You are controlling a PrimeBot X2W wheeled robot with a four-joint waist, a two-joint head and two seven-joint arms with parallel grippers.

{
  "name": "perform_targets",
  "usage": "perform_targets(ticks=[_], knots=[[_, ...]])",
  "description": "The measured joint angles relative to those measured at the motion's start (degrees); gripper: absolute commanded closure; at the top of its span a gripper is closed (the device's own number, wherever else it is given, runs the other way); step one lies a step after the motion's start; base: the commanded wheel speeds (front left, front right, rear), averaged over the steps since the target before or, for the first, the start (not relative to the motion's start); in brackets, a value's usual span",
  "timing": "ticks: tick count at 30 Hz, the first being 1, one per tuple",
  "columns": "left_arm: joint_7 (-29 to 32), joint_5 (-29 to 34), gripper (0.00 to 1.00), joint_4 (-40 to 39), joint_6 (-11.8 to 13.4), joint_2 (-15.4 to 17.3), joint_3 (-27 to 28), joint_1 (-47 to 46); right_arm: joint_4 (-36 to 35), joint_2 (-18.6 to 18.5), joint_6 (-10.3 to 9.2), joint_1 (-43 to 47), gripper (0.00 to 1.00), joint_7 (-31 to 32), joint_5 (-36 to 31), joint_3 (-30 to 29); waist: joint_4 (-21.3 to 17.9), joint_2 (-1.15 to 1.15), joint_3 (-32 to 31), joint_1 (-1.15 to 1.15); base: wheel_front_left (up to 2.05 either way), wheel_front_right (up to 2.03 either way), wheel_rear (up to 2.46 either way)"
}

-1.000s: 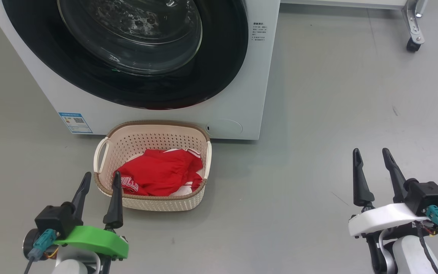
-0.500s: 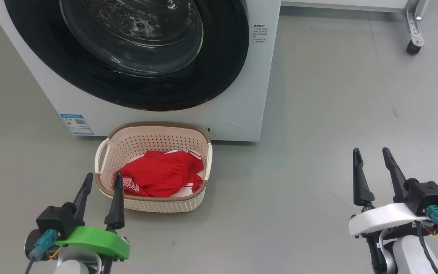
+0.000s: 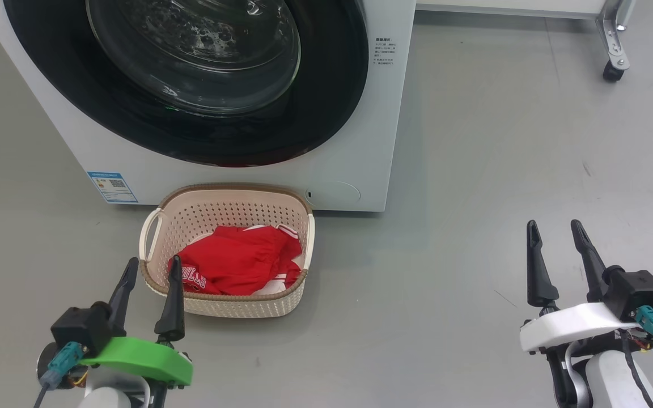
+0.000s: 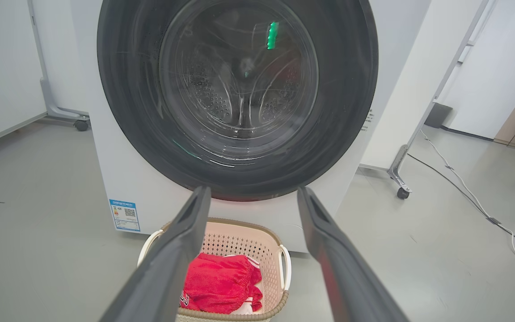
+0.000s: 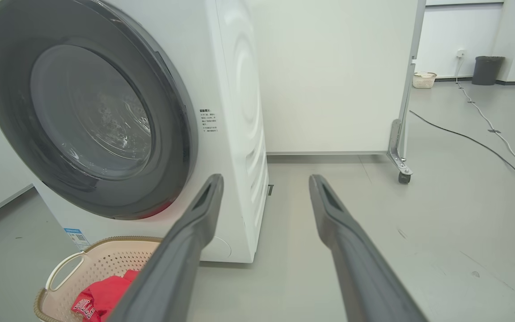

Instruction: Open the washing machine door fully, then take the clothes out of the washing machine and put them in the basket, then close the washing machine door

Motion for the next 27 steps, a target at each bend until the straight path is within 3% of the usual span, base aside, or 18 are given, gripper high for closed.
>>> perform_targets(ticks=[1,14,27], knots=[[0.00,-0.52,1.00,0.00,0.00,-0.01,0.09,0.01,-0.01,0.00,0.00,0.01,1.00,0.00,-0.18,-0.01,-0.01,0.00,0.00,0.00,0.00,0.00,0.00],[0.66,-4.47,1.00,1.66,0.00,-0.55,0.19,1.37,2.74,0.68,0.01,1.51,1.00,1.19,3.41,-0.81,-0.23,0.00,-0.32,0.00,0.00,0.00,0.00],[3.65,-14.21,1.00,1.03,0.00,-0.56,1.58,1.37,3.68,0.74,0.60,1.12,1.00,4.80,15.37,-2.69,-0.60,0.00,-0.86,0.00,0.00,0.00,0.00]])
